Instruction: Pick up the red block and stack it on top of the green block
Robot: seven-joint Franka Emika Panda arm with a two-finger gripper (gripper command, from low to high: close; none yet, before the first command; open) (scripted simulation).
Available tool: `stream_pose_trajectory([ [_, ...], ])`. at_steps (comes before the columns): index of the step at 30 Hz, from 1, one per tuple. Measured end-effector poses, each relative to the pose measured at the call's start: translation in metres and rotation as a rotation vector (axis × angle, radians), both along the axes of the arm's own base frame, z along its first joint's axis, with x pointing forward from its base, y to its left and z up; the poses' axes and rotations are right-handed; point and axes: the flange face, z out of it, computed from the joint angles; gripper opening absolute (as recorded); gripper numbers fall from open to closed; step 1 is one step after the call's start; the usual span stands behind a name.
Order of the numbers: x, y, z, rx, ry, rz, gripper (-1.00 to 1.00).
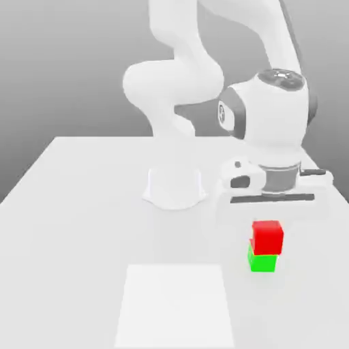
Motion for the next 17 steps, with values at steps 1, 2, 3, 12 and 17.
stream_pose_trajectory([
  [1,-0.008,0.003,0.001,-0.004,0.000,-0.031,-1.00],
  [2,-0.017,0.007,0.001,-0.009,0.000,-0.062,-1.00],
  [3,-0.025,0.010,0.002,-0.015,-0.001,-0.093,-1.00],
  [12,-0.048,0.016,-0.044,-0.043,-0.012,-0.201,-1.00],
  [17,-0.050,0.015,-0.060,-0.040,-0.009,-0.203,1.00],
])
